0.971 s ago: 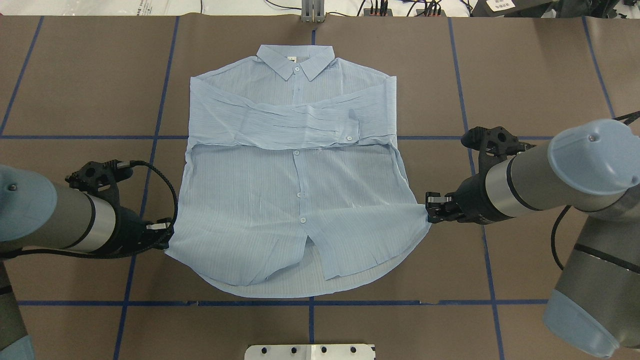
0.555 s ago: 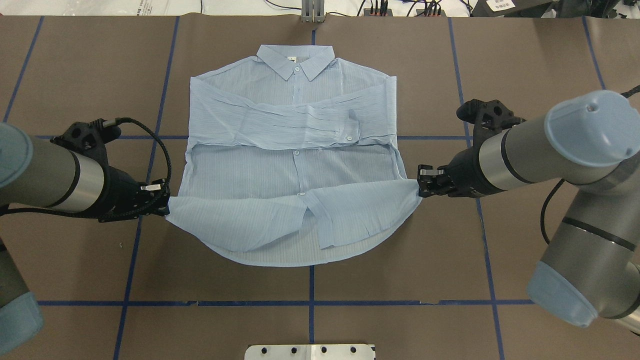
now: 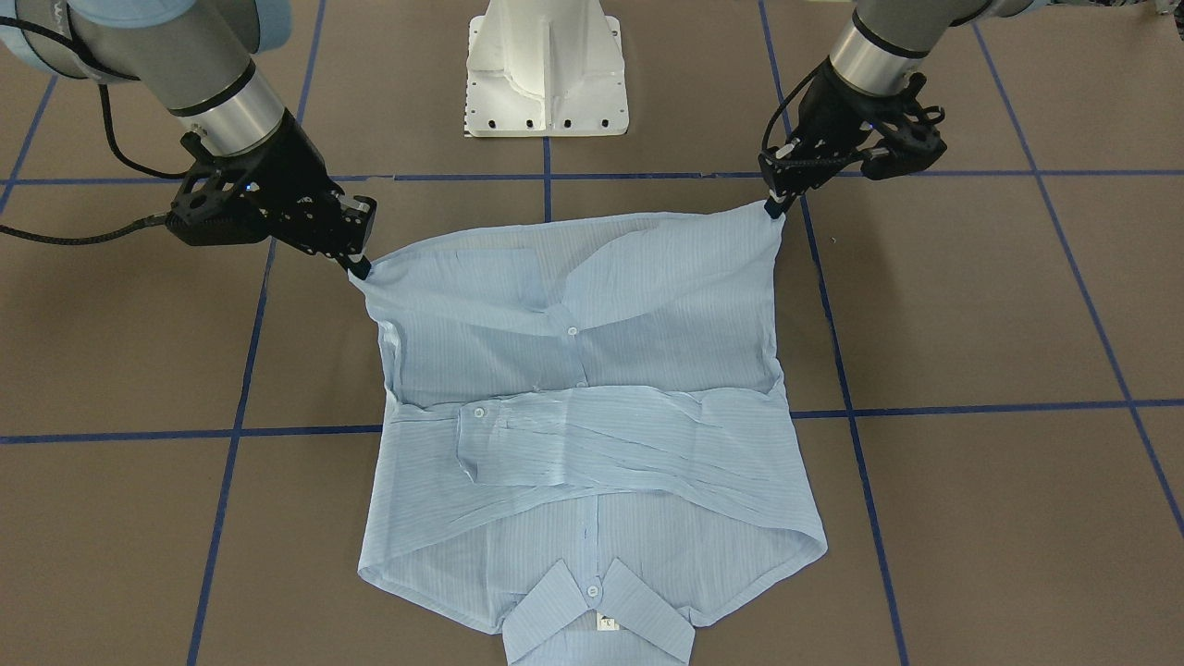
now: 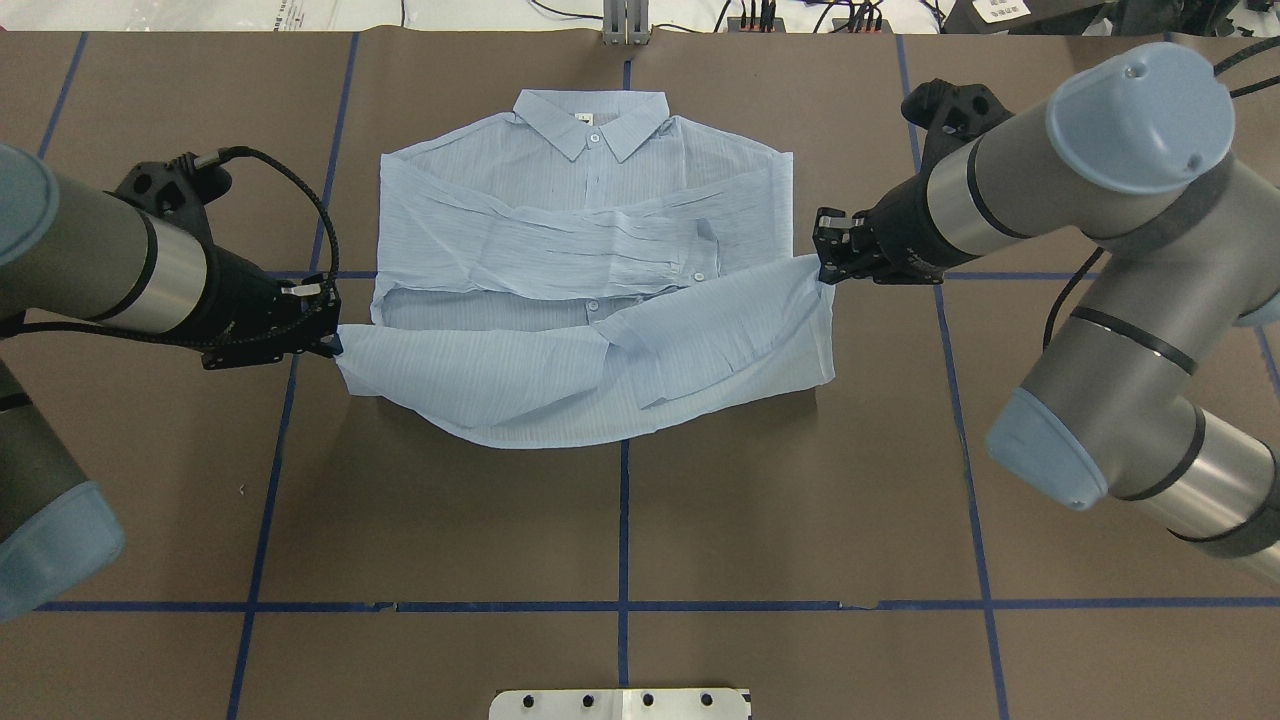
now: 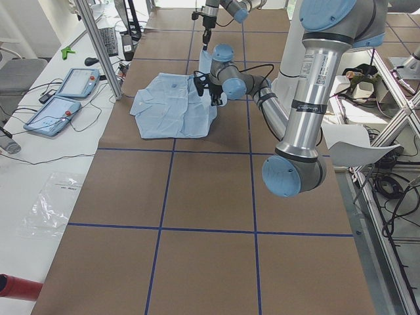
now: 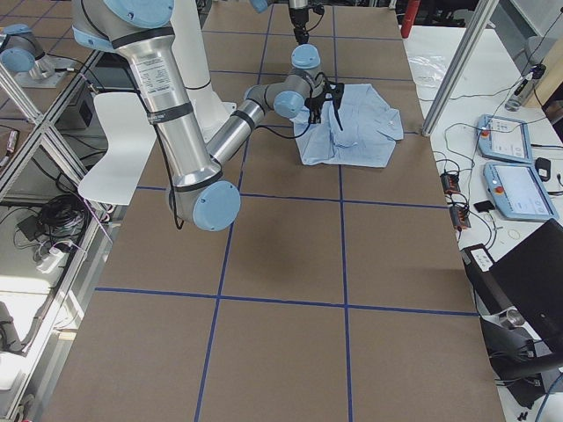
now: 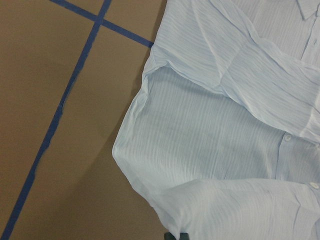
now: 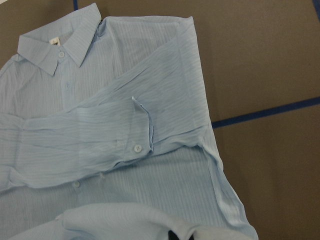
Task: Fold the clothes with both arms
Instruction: 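Lift the hem with both grippers and fold it toward the collar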
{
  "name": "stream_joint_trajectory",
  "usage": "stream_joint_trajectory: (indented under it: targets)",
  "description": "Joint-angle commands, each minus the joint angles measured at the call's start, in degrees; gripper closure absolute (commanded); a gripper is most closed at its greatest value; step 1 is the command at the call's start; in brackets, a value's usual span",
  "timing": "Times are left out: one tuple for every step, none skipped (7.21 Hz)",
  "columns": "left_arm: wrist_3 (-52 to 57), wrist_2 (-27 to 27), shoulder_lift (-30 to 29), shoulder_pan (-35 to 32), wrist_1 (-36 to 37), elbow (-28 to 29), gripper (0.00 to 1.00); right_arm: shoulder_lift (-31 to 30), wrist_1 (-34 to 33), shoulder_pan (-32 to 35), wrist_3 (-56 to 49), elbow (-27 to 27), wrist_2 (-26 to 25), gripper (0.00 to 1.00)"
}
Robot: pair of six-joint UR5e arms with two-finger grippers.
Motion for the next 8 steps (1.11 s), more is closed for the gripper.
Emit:
stream_joint_trajectory:
  targets:
    - [0.3,-1.7,-4.9,-6.0,-0.8,6.4,1.00,6.8,0.1,2.9,-0.3,-9.2,0.0,1.00]
    - [5.1,-2.4,-6.6,-8.3,-0.7,9.5,1.00,9.3,0.1,3.7,-0.5,-13.0,0.0,1.00]
    - [7.4,-2.4,-8.0,-10.0,-1.9,13.7,1.00,12.5,0.2,5.2,-0.6,-18.0,0.5,1.00]
    - [8.0,-2.4,-10.9,-11.2,-5.4,19.9,1.00,16.6,0.3,7.0,-0.9,-23.7,2.2,1.00]
    - [8.0,-2.4,-13.4,-11.2,-10.5,26.5,1.00,18.0,4.2,8.0,-2.0,-28.5,3.3,1.00]
    - [7.8,-2.4,-14.4,-11.2,-15.7,31.5,1.00,18.8,10.7,8.4,-2.0,-34.6,3.3,1.00]
    - [7.8,-2.4,-15.4,-11.2,-19.2,35.8,1.00,21.7,13.2,8.4,-2.0,-39.9,3.3,1.00]
    - [7.6,-2.2,-16.8,-11.2,-22.2,40.0,1.00,23.5,13.3,8.3,-2.2,-42.9,3.3,1.00]
